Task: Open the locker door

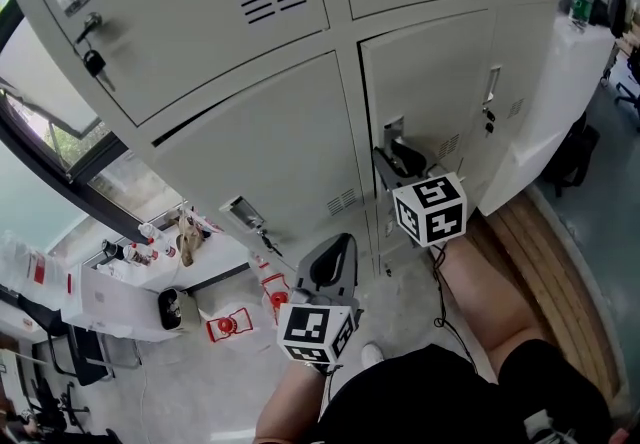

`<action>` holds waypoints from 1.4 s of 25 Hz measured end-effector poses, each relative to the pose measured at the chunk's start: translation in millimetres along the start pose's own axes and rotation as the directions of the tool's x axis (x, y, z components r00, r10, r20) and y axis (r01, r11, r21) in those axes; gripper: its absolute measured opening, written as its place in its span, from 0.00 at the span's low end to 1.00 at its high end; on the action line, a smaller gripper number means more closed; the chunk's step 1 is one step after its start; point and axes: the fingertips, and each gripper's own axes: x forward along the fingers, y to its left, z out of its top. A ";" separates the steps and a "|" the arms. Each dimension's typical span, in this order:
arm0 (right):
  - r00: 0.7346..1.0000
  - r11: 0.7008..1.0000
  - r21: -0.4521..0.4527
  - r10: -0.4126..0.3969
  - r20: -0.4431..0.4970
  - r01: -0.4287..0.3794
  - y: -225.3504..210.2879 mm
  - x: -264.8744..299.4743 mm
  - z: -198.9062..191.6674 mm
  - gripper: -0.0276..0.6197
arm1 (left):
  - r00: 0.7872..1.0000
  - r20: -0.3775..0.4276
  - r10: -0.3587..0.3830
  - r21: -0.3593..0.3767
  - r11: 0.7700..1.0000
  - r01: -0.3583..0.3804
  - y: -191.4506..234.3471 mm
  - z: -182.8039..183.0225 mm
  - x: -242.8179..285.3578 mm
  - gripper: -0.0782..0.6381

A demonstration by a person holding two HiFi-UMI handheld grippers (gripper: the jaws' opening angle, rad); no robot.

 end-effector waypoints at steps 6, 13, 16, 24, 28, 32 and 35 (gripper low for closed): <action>0.999 0.999 0.008 0.043 -0.001 -0.043 1.3 -17.8 -3.2 0.29 | 1.000 -0.001 -0.018 0.010 1.000 0.018 -13.3 2.9 3.1 0.14; 0.993 0.993 -0.002 0.118 0.008 -0.118 -0.6 -47.8 -5.9 0.29 | 0.999 0.004 -0.036 0.007 0.999 0.036 -33.7 3.8 12.5 0.14; 0.987 0.987 -0.005 0.160 0.011 -0.160 -1.9 -62.5 -8.2 0.29 | 0.999 0.003 -0.052 -0.001 0.999 0.052 -47.0 3.0 19.0 0.14; 0.961 0.961 -0.030 0.274 0.020 -0.273 -12.7 -101.2 -12.5 0.29 | 0.995 -0.007 -0.104 0.001 0.995 0.104 -84.9 -0.3 37.1 0.14; 0.956 0.955 -0.041 0.293 0.010 -0.292 -19.6 -117.6 -14.4 0.30 | 0.993 -0.003 -0.121 0.004 0.993 0.121 -100.8 2.5 43.2 0.14; 0.952 0.951 -0.048 0.305 0.009 -0.304 -28.1 -134.6 -16.1 0.30 | 0.990 -0.003 -0.142 0.008 0.990 0.142 -117.0 2.9 48.8 0.14; 0.951 0.950 -0.051 0.308 0.015 -0.307 -36.4 -147.6 -17.5 0.31 | 0.987 -0.009 -0.158 0.007 0.987 0.158 -129.0 0.5 52.7 0.14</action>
